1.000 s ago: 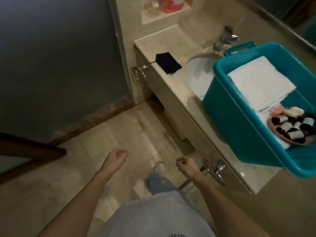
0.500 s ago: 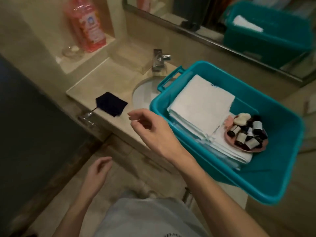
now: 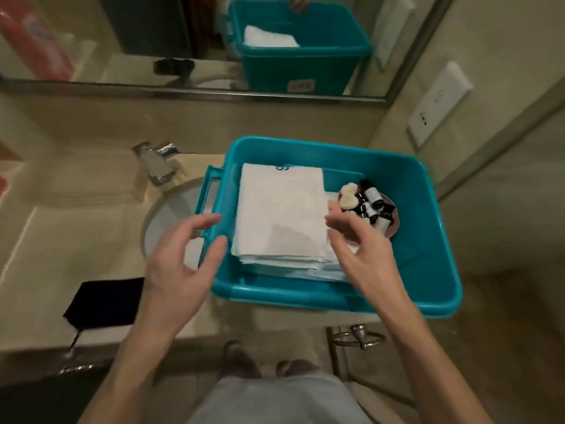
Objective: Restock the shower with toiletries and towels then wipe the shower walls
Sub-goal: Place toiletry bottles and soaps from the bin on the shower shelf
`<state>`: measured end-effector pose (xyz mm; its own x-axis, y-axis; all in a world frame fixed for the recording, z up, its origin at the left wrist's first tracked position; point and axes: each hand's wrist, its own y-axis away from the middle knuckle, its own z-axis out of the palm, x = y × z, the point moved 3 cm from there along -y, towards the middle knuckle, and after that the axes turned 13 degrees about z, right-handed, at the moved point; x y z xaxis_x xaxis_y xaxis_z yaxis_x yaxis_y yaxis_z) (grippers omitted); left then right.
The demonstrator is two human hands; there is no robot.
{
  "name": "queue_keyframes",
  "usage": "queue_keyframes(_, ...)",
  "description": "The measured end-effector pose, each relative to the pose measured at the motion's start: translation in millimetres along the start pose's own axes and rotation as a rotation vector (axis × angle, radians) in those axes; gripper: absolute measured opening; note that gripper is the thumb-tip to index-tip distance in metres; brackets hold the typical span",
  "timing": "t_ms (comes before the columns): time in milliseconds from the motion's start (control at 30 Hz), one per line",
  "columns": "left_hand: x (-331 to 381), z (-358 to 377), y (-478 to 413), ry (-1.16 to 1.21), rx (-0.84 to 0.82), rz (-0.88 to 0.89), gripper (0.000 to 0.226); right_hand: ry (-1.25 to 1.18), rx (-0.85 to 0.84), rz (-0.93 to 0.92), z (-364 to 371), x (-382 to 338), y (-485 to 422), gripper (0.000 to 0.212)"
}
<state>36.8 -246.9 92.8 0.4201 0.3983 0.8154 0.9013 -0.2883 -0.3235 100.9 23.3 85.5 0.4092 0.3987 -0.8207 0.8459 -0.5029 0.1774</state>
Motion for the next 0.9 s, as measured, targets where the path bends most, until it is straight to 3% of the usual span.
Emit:
queue_keyframes(133,18.2,49.9,-39.3,-0.038,-0.22,0.249,0.031,0.12,0.13,0.121,-28.1,22.4,6.6,0.019)
queue_keyframes(400,37.7,173.4,-84.6,-0.217,-0.663,0.337,0.03,0.209,0.197,0.279,-68.5,55.3,-10.9,0.035)
queue_keyframes(567,47.2,236.2,-102.6,-0.375,-0.717,0.39,0.037,0.28,0.157,0.228,-87.1,55.7,-65.7,0.04)
queue_keyframes(733,38.8,282.9,-110.9,-0.62,-0.671,0.508,0.08,0.436,0.09,0.154,-93.9,52.9,-127.4,0.043)
queue_keyframes(900,31.0,298.9,-111.4,-0.606,-0.624,0.518,0.093,0.612,0.001,0.147,-78.0,54.5,-170.3,0.031)
